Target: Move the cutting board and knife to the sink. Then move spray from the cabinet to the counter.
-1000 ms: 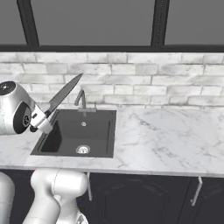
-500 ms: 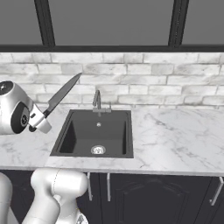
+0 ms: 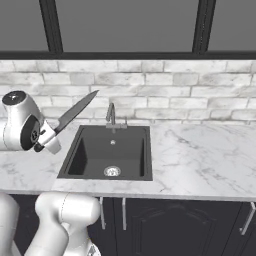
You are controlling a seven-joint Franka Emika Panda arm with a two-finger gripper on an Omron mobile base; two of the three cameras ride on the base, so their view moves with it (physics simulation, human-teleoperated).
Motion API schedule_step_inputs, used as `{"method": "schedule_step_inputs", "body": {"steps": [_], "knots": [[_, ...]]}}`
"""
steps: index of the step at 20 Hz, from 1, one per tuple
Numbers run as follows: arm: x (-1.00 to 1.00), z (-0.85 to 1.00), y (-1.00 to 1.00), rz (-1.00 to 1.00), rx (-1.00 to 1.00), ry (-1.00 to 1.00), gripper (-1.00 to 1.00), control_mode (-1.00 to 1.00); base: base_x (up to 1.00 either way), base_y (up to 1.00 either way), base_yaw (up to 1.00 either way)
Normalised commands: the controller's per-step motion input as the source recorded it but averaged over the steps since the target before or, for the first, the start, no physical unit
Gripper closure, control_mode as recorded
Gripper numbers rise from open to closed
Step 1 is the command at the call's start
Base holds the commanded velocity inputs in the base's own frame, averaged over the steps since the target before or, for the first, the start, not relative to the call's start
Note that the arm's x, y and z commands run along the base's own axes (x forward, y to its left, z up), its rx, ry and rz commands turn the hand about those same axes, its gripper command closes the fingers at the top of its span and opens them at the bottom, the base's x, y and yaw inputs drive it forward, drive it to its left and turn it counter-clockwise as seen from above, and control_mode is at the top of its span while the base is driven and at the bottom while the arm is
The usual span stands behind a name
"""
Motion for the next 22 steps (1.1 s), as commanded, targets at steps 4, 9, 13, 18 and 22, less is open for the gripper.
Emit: {"method": "schedule_step_inputs", "body": {"steps": [4, 9, 13, 18, 22], "knots": [[0.00, 0.00, -0.09, 0.00, 0.12, 0.26, 1.00, -1.00, 0.00, 0.00, 0.00], [0.00, 0.00, -0.18, 0.00, 0.18, 0.27, 1.00, -1.00, 0.00, 0.00, 0.00], [0.00, -0.14, -0.16, 0.00, 0.15, 0.33, 1.00, -1.00, 0.00, 0.00, 0.00], [0.00, -0.30, -0.15, -0.01, 0.12, 0.28, 1.00, -1.00, 0.00, 0.00, 0.00], [0.00, -0.31, 0.00, -0.03, 0.08, 0.17, 1.00, -1.00, 0.00, 0.00, 0.00]]}}
